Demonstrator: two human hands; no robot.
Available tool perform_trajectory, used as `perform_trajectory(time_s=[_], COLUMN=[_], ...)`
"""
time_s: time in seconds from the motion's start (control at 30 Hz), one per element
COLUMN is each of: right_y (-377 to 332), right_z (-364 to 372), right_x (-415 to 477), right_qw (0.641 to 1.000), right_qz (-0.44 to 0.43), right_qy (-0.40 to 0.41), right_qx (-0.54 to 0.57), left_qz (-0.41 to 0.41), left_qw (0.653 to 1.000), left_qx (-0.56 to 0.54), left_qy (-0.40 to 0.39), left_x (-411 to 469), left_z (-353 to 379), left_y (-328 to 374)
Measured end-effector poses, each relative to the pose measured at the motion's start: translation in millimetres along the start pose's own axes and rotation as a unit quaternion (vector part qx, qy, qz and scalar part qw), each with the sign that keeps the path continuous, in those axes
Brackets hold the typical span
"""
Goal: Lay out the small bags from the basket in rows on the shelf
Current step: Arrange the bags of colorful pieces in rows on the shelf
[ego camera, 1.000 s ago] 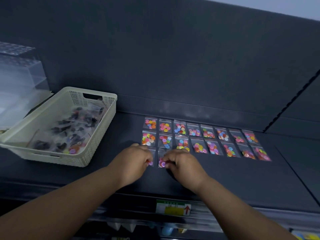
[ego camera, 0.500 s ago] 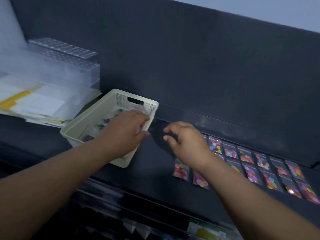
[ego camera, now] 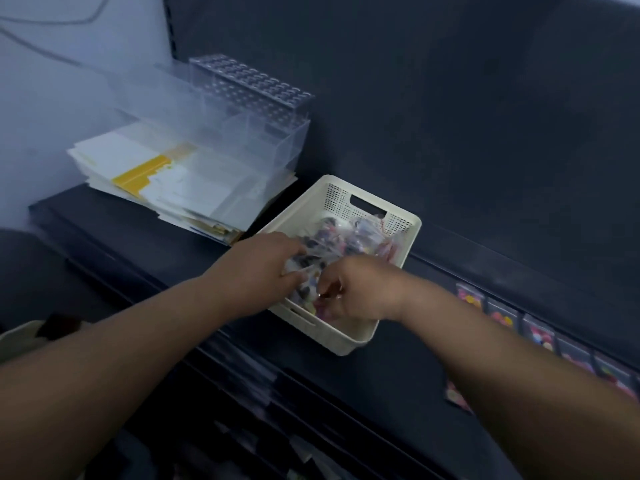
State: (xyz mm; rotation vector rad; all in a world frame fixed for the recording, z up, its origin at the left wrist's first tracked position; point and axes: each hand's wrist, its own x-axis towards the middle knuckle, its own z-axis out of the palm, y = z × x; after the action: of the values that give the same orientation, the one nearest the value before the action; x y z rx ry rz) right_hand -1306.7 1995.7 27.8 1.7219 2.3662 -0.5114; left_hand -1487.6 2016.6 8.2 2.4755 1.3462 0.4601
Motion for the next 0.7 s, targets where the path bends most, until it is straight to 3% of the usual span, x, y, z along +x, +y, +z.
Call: perform_trajectory(time_s=[0.17,0.37,0.57,0.7], right_y=[-8,-4,7,10], right_z=[11,19,18,5], right_x=[20,34,44,37], right_qw=[0.994,0.994,0.999,0.963], right_qz=[-0.019,-0.001,-0.013,0.041], right_qy=[-0.05,-0.001,0.038,0.035], right_qx=[-0.093,-0.109,0.02,0.263], left_qz=[0.012,0.012,0.005,-0.024], left_qw=[1.0,1.0,0.999,0.996], left_qx=[-0.01,-0.018,-0.035,-0.082], left_qy=[0.001,0.02,0.028,0.013], left_x=[3,3,2,5], left_z=[3,7,6,4], left_y=[-6,-9,-9,-10])
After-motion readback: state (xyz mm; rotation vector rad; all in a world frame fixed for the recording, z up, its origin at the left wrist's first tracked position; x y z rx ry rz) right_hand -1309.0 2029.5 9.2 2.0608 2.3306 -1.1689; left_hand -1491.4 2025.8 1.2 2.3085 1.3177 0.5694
